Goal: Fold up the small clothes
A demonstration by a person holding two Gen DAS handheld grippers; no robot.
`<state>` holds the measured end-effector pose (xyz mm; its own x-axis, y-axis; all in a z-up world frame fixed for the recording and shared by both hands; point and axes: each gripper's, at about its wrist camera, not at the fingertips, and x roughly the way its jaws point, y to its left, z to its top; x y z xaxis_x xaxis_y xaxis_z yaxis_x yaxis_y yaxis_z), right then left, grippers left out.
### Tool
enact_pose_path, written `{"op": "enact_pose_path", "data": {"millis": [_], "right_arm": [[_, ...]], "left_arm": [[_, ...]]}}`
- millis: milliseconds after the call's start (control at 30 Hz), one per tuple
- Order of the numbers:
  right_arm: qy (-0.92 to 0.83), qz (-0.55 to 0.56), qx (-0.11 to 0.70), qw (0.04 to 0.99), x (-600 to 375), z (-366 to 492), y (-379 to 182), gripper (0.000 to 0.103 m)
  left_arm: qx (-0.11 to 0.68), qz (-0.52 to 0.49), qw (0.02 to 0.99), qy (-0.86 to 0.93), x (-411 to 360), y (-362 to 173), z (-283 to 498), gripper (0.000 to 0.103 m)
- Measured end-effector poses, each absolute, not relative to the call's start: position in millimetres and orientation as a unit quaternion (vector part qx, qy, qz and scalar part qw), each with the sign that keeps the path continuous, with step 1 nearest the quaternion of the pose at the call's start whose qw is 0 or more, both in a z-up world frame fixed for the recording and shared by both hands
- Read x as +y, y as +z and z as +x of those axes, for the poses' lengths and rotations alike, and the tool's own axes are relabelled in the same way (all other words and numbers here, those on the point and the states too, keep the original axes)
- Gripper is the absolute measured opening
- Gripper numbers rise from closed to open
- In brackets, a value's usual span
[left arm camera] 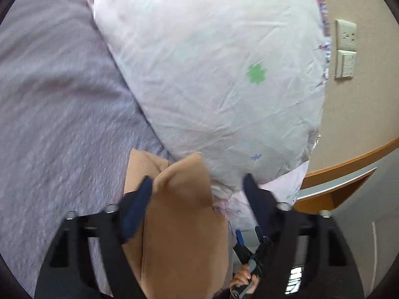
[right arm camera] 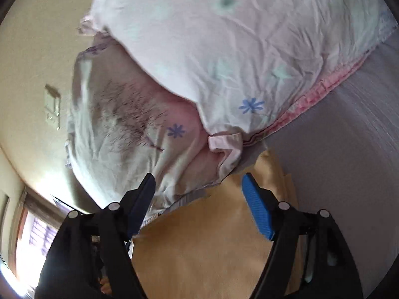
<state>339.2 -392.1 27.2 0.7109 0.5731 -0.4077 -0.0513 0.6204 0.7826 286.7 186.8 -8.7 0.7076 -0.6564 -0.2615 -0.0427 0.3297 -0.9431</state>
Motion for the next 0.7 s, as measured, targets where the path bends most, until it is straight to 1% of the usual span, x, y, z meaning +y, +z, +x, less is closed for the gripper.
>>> {"op": "enact_pose_path", "data": {"millis": [33, 133, 200, 233, 267, 300, 333, 400, 467, 567, 667, 700], "right_arm": [[0.199, 0.377, 0.331, 0.841, -386.7, 328.4, 32.3, 0.073], [0.22, 0.338, 0.352, 0.845, -371.6, 298.7, 33.7, 0.076], [0.218, 0.328, 0.376, 0.839, -365.5, 284.9, 22.8, 0.084], [0.205, 0.321, 0.392, 0.838, -364.1, 282.7, 15.9, 0.085], [0.181, 0.307, 0.418, 0.836, -362.8, 283.7, 4.7, 0.085], [0.182, 0.298, 0.426, 0.835, -362.1, 283.9, -2.2, 0.085], [0.187, 0.291, 0.402, 0.848, -362.2, 278.2, -1.4, 0.085], [0.207, 0.302, 0.37, 0.854, -361.6, 270.1, 0.3, 0.092], [0.229, 0.325, 0.344, 0.85, -366.5, 261.3, -0.8, 0.092], [0.247, 0.353, 0.311, 0.847, -379.3, 250.4, 5.1, 0.096], [0.234, 0.374, 0.294, 0.848, -391.0, 254.6, 11.0, 0.097], [0.232, 0.383, 0.292, 0.845, -393.0, 256.4, 10.2, 0.097]], "left_arm": [[0.317, -0.526, 0.762, -0.204, 189.3, 1.8, 277.2, 0.089], [0.356, -0.474, 0.779, -0.205, 180.8, 16.5, 253.8, 0.089], [0.387, -0.439, 0.784, -0.206, 162.2, 14.3, 245.5, 0.089], [0.403, -0.423, 0.785, -0.206, 156.2, 12.1, 243.9, 0.089], [0.421, -0.407, 0.785, -0.205, 151.2, 9.3, 239.0, 0.089], [0.438, -0.392, 0.784, -0.201, 146.3, 4.8, 233.9, 0.089], [0.451, -0.381, 0.782, -0.198, 143.1, -1.8, 227.1, 0.089], [0.471, -0.361, 0.782, -0.19, 133.0, -10.5, 219.9, 0.089], [0.483, -0.341, 0.786, -0.181, 127.8, -17.3, 215.2, 0.089], [0.482, -0.307, 0.804, -0.167, 118.9, -12.8, 210.9, 0.089], [0.474, -0.295, 0.817, -0.141, 109.2, -11.5, 213.2, 0.088], [0.47, -0.296, 0.822, -0.128, 106.8, -11.5, 212.9, 0.074]]}}
